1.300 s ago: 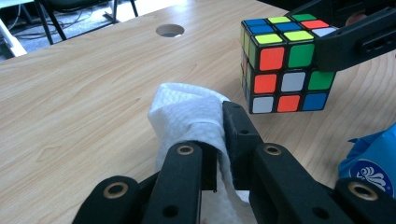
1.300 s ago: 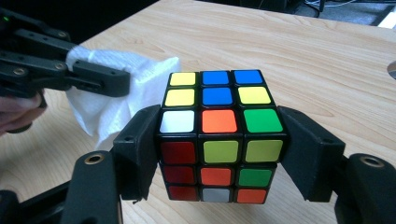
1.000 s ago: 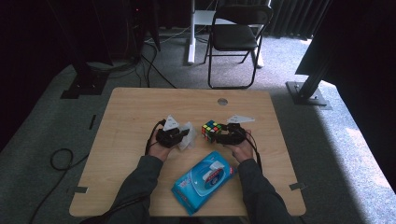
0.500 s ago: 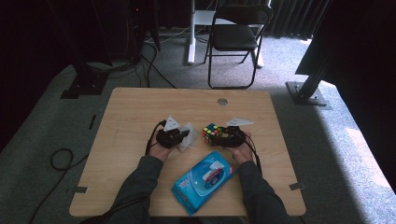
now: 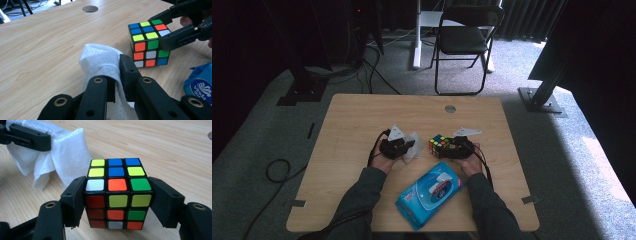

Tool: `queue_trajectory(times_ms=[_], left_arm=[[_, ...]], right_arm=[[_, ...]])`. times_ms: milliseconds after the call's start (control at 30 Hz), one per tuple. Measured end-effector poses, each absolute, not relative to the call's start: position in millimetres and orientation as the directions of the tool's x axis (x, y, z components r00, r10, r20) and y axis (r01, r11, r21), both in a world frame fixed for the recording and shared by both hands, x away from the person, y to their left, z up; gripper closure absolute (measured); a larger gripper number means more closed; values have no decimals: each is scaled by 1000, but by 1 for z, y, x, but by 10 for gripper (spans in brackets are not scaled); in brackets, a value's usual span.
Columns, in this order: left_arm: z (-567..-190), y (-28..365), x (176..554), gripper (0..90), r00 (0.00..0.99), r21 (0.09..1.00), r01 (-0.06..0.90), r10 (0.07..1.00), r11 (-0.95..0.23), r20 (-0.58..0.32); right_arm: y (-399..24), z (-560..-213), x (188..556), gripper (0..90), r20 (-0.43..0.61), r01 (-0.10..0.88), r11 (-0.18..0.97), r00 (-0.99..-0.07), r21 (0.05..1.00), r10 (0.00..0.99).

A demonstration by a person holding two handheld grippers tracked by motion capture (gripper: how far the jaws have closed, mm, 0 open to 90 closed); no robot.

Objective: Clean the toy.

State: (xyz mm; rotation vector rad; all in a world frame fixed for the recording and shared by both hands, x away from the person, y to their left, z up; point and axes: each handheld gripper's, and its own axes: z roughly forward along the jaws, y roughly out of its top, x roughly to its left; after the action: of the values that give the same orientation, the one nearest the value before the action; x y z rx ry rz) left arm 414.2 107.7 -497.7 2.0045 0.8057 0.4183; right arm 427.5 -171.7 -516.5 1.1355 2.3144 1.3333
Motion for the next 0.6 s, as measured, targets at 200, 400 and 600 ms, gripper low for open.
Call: queue_trajectory(times_ms=[200,400,600], left_arm=[[-499,107,414,825,729,844,382,684,-376,-25],[-500,107,414,817,729,840,390,684,-377,-31],[-503,106,414,817,729,837,395,683,-379,-35]], right_arm=[[-174,-519,425,339,166,507,278,-665,816,728],[-176,-522,423,339,158,508,280,-659,815,736],[-176,-524,421,338,133,506,303,-657,808,742]])
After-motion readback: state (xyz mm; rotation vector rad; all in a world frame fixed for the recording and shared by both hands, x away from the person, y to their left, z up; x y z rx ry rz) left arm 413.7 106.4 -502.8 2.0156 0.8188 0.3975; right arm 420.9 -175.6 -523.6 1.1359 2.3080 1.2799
